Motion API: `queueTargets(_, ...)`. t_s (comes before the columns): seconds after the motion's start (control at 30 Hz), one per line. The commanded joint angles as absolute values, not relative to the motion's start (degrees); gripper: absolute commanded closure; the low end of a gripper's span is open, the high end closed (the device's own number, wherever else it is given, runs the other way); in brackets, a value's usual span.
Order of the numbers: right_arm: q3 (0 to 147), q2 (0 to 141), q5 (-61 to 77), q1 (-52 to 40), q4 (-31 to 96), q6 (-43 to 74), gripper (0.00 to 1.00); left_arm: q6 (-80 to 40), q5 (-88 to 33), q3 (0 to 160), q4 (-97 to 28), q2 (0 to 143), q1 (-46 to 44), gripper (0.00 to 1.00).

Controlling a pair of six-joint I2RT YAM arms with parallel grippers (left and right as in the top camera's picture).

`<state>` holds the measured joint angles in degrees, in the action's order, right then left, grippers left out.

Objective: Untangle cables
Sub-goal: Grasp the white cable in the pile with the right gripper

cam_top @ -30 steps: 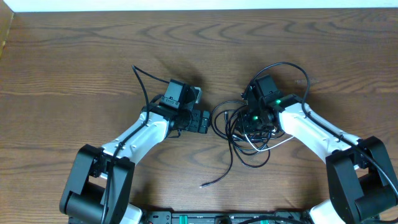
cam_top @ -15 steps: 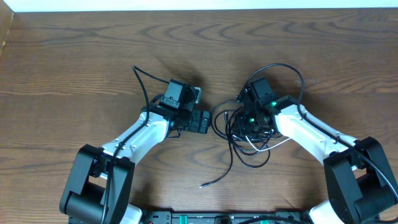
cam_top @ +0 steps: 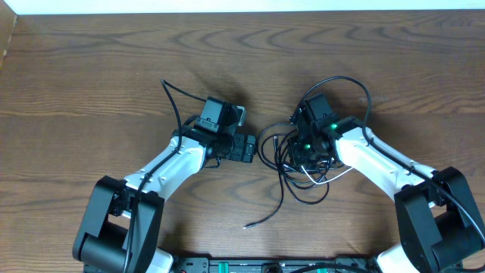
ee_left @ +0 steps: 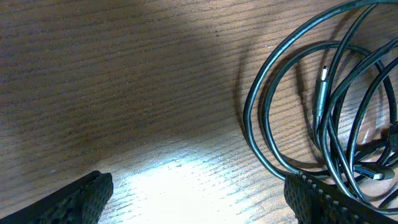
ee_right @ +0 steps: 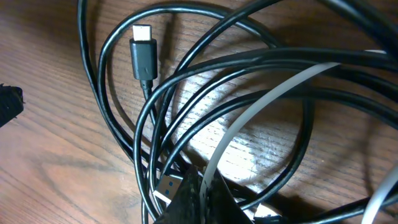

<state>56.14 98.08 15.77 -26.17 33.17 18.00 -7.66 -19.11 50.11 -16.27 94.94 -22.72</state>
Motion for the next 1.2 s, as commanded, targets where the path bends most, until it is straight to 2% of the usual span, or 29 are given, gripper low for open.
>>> queueTargets(0.0, 56.3, 98.5, 15.4, -26.5, 33.2, 17.8, 0.99, -7.5, -18.6, 49.7, -16.4, 95.5, -22.9, 0.07)
queueTargets(0.5, 56.4, 98.5, 15.4, -26.4, 34.5, 17.5, 0.99, -7.5, -18.5, 49.7, -16.4, 95.5, -22.9, 0.07)
queueTargets(0.67, 56.4, 96.5, 17.2, -26.5, 35.7, 12.9, 0.99, -7.5, -18.5, 49.7, -16.4, 95.5, -22.9, 0.07)
queueTargets(1.17, 56.4, 71.9, 17.0, -25.8, 40.3, 10.6, 0.99, -7.5, -18.5, 49.7, -16.4, 95.5, -22.9, 0.07)
